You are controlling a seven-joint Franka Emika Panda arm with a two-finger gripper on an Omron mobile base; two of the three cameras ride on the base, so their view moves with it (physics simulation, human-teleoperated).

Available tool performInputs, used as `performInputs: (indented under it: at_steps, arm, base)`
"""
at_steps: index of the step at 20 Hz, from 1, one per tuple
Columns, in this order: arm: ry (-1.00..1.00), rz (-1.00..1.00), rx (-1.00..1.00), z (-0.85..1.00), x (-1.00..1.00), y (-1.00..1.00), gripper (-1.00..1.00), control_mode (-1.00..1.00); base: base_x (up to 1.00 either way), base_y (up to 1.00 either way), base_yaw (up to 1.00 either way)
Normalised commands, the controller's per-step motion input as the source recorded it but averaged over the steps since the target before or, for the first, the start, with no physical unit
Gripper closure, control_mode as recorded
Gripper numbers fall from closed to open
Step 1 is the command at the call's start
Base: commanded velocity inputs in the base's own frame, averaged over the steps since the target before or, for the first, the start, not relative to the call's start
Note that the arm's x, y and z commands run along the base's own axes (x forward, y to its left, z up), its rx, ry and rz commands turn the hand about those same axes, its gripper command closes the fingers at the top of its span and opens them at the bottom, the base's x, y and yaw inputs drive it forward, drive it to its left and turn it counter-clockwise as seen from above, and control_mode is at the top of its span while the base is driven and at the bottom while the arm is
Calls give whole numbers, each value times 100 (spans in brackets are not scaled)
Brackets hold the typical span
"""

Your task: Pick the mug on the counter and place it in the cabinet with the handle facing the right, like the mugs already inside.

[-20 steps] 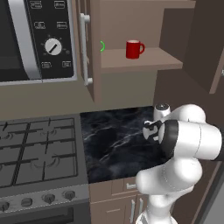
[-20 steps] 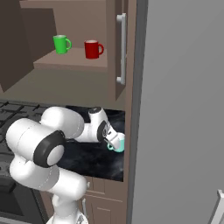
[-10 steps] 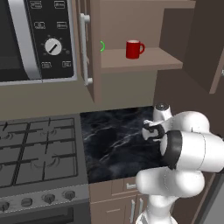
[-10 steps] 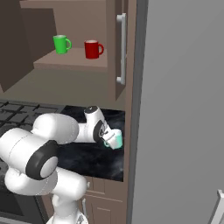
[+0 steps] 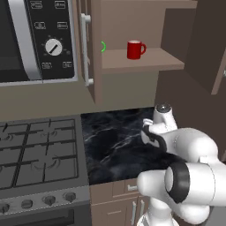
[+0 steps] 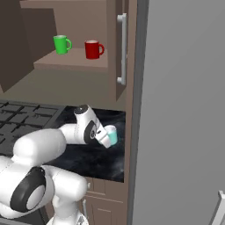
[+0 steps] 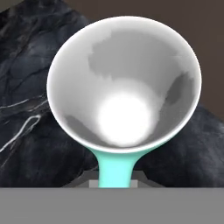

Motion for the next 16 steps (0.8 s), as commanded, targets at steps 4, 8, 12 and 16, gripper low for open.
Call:
performInputs:
  at_steps: [4,8,12,16]
  arm:
    - [-8,0,4,62,-16,17,100,-100]
    - [-5,1,6,74,-6,19,100,-100]
    - [-1,4,9,78,0,22,100,-100]
    - [0,5,6,67,0,26,100,-100]
  base:
    - [0,0,0]
    - [0,0,0]
    - [0,0,0]
    - [0,0,0]
